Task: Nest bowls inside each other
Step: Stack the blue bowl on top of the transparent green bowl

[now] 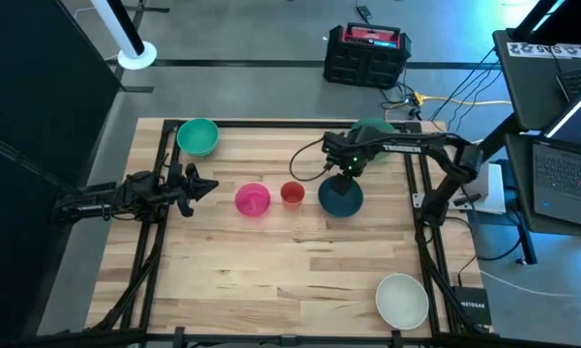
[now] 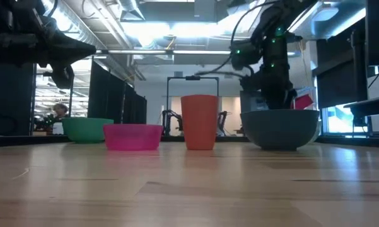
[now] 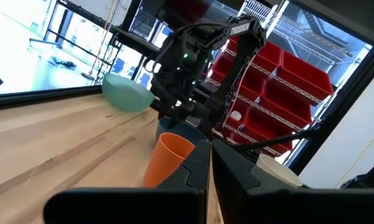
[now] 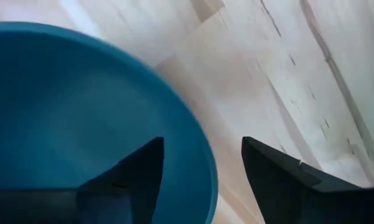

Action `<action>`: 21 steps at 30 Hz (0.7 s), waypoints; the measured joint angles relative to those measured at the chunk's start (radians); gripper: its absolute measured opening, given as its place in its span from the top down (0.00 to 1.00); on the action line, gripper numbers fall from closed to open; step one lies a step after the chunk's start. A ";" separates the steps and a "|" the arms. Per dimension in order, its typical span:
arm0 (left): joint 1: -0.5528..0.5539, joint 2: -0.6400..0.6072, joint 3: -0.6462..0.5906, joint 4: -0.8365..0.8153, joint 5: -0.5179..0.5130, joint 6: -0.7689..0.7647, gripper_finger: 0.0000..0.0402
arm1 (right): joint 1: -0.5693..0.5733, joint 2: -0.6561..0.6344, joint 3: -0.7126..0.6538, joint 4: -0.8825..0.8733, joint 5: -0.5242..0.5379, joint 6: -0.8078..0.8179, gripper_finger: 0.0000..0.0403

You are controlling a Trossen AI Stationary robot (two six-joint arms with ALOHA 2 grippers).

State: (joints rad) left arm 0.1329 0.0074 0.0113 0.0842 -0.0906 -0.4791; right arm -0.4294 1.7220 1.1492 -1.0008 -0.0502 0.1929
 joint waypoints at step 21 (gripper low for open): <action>0.000 0.000 0.000 0.002 0.000 0.008 1.00 | -0.262 -0.126 0.102 -0.144 0.130 -0.038 1.00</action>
State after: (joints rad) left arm 0.1331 0.0071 0.0113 0.0866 -0.0906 -0.4709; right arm -0.6915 1.5958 1.2509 -1.1453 0.0800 0.1550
